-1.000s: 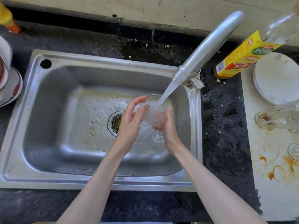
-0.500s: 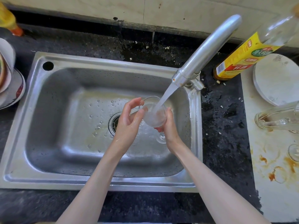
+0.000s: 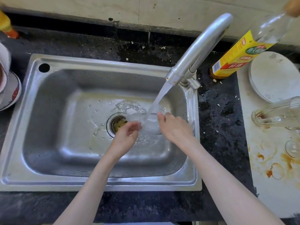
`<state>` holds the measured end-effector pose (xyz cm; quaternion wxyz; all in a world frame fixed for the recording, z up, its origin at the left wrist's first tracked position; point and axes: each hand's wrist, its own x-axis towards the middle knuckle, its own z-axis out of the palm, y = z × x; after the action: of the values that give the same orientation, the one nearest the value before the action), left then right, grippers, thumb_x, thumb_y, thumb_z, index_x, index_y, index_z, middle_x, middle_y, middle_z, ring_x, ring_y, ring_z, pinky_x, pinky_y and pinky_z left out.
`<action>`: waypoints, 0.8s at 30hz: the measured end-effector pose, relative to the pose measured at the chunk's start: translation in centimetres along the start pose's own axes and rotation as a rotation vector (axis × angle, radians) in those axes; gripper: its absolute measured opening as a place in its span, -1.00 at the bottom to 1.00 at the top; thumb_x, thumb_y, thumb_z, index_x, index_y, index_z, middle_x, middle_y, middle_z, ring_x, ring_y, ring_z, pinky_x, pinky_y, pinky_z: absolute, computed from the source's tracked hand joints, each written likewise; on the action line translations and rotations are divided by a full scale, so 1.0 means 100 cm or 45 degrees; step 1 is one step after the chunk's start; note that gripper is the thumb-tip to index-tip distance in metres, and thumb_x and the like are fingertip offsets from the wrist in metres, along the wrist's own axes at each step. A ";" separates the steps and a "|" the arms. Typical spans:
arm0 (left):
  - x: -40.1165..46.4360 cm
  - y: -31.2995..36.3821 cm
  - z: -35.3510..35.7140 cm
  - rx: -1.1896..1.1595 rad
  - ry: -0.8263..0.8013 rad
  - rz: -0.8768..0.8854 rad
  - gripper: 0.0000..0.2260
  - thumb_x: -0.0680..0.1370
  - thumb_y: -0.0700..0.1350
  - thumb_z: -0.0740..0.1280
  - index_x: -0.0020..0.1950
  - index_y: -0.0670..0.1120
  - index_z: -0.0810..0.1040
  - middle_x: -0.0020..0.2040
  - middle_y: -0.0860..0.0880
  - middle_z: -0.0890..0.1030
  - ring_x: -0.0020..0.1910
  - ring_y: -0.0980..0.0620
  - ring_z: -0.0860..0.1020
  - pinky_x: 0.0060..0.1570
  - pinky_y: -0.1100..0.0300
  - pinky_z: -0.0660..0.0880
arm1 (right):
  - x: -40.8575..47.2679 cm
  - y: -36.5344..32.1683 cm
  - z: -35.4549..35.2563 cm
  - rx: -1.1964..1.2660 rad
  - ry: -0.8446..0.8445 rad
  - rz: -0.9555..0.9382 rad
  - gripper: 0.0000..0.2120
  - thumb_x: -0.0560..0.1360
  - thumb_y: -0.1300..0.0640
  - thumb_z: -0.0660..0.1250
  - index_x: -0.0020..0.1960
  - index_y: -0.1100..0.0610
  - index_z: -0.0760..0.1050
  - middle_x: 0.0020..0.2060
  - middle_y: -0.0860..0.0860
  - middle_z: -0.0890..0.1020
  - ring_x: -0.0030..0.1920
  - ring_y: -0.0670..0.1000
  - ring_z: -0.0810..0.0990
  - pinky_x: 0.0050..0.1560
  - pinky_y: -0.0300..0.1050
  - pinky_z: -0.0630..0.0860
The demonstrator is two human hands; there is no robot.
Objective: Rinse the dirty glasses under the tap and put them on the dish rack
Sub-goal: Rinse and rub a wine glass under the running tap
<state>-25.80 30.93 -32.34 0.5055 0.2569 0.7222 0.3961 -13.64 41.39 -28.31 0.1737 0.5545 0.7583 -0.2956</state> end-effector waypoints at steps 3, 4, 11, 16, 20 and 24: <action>-0.009 0.007 -0.005 -0.116 0.046 0.174 -0.71 0.53 -0.36 0.25 -0.02 0.05 0.52 -0.08 0.15 0.62 -0.08 0.30 0.58 0.03 0.31 0.47 | 0.001 0.003 -0.002 0.145 0.036 -0.072 -0.43 0.62 -0.17 -0.21 0.19 0.14 0.45 0.11 0.17 0.57 0.13 0.19 0.51 -0.02 0.01 0.33; -0.012 0.009 -0.007 -0.129 0.059 0.245 -0.73 0.53 -0.32 0.28 -0.02 0.07 0.53 -0.08 0.17 0.63 -0.06 0.30 0.58 0.01 0.36 0.47 | 0.001 0.004 -0.003 0.227 0.034 -0.092 -0.41 0.62 -0.18 -0.22 0.17 0.12 0.48 0.08 0.14 0.58 0.13 0.16 0.51 0.01 0.00 0.33; -0.027 0.039 -0.024 0.145 -0.044 0.593 -0.82 0.49 -0.27 0.37 0.00 -0.01 0.61 -0.03 0.10 0.65 -0.12 0.20 0.58 -0.09 0.37 0.48 | 0.011 0.005 0.003 0.868 0.052 -0.054 -0.36 0.62 -0.17 -0.20 -0.27 0.03 0.56 -0.36 -0.03 0.53 -0.20 0.03 0.49 -0.04 -0.10 0.34; -0.019 0.054 -0.022 0.339 -0.386 0.478 -0.79 0.50 -0.32 0.33 0.04 -0.05 0.59 -0.03 0.15 0.60 -0.12 0.40 0.52 -0.08 0.46 0.42 | 0.019 0.000 0.000 0.700 -0.071 -0.077 -0.27 0.55 -0.30 -0.28 -0.29 0.04 0.55 -0.31 -0.01 0.58 -0.28 -0.01 0.55 0.02 -0.01 0.45; -0.012 0.059 -0.018 0.354 -0.658 0.383 -0.68 0.51 -0.32 0.31 0.13 0.04 0.58 0.04 0.21 0.63 0.05 0.40 0.51 0.06 0.51 0.38 | 0.023 0.000 -0.003 0.624 -0.237 -0.115 -0.17 0.51 -0.34 -0.32 -0.15 0.13 0.59 -0.46 0.02 0.55 -0.31 0.01 0.56 0.03 0.04 0.49; -0.002 0.059 -0.020 0.021 -0.263 0.129 -0.79 0.38 -0.37 0.43 -0.21 -0.05 0.60 -0.29 0.12 0.67 -0.23 0.21 0.62 -0.16 0.39 0.47 | 0.017 0.004 0.001 0.586 -0.179 -0.229 -0.30 0.53 -0.32 -0.26 0.22 0.05 0.48 -0.15 0.04 0.66 0.00 0.06 0.60 0.18 0.07 0.43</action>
<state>-27.76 33.39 -27.01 0.5545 0.3368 0.6554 0.3866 -13.78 42.62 -29.52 0.0684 0.4879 0.7032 -0.5125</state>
